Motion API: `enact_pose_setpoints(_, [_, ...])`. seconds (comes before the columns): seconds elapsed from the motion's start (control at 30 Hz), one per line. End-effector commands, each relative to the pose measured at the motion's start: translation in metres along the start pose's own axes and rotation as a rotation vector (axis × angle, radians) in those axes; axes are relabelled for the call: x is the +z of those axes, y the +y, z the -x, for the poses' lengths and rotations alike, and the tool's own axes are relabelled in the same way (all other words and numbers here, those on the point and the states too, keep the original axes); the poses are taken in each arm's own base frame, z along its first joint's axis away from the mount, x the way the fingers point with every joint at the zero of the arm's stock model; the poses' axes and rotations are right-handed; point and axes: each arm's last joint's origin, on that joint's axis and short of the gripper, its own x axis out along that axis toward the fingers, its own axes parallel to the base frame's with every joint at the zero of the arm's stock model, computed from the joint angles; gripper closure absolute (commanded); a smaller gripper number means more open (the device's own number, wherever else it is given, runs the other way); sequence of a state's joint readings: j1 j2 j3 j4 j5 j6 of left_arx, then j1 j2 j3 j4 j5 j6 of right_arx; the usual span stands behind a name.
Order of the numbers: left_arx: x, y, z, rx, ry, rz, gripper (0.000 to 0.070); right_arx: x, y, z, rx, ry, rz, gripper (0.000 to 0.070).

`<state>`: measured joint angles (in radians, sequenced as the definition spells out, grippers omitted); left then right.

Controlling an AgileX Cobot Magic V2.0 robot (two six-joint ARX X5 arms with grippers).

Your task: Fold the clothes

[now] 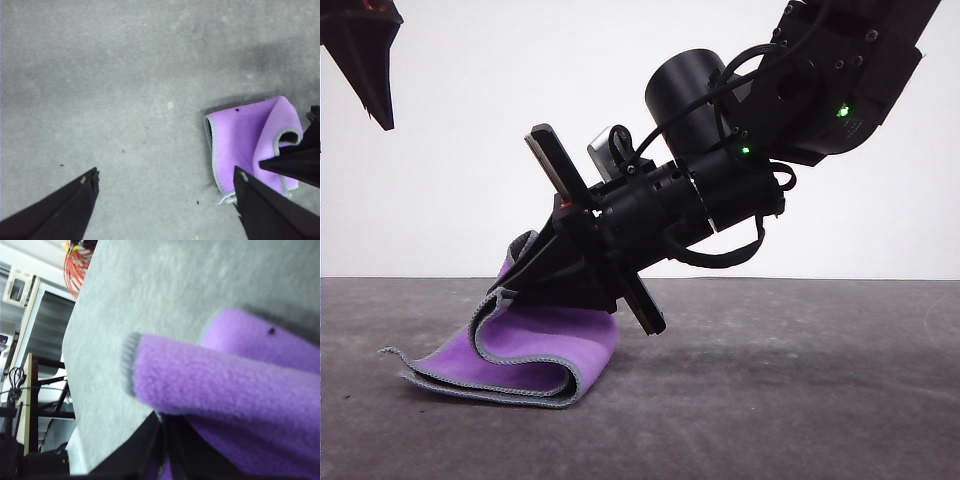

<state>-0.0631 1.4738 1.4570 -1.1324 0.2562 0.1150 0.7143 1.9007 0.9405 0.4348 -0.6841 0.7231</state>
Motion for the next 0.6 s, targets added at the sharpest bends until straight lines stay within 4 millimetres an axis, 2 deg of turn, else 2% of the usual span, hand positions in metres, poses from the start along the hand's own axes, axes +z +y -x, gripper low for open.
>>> enact_pose_setpoints(0.0, [0.003, 0.0007, -0.0007, 0.004, -0.003, 0.0, 0.0183, -0.0002, -0.0011, -0.0079, 0.005, 0.009, -0.002, 0.07])
enact_pose_setpoints(0.13, [0.003, 0.0007, -0.0006, 0.004, -0.004, -0.001, 0.0183, -0.0014, -0.0001, -0.0085, 0.021, 0.028, -0.002, 0.07])
enact_pose_setpoints(0.17, [0.003, 0.0007, -0.0006, 0.004, -0.004, -0.001, 0.0183, -0.0018, 0.0003, -0.0089, 0.023, 0.03, -0.002, 0.0679])
enact_pose_setpoints(0.2, [0.003, 0.0008, -0.0007, 0.004, -0.004, 0.0, 0.0183, -0.0022, 0.0006, -0.0092, 0.024, 0.032, -0.001, 0.0636])
enact_pose_setpoints(0.3, [0.003, 0.0007, -0.0006, 0.004, -0.004, 0.0, 0.0183, -0.0028, 0.0013, -0.0098, 0.028, 0.036, 0.0, 0.042])
enact_pose_setpoints(0.33, [0.003, 0.0007, -0.0006, 0.004, -0.004, 0.0, 0.0183, -0.0029, 0.0015, -0.0099, 0.03, 0.039, 0.0, 0.0389])
enact_pose_setpoints(0.57, [0.003, 0.0007, -0.0007, 0.004, -0.003, 0.0, 0.0183, -0.003, 0.0019, -0.0098, 0.044, 0.047, 0.015, 0.038])
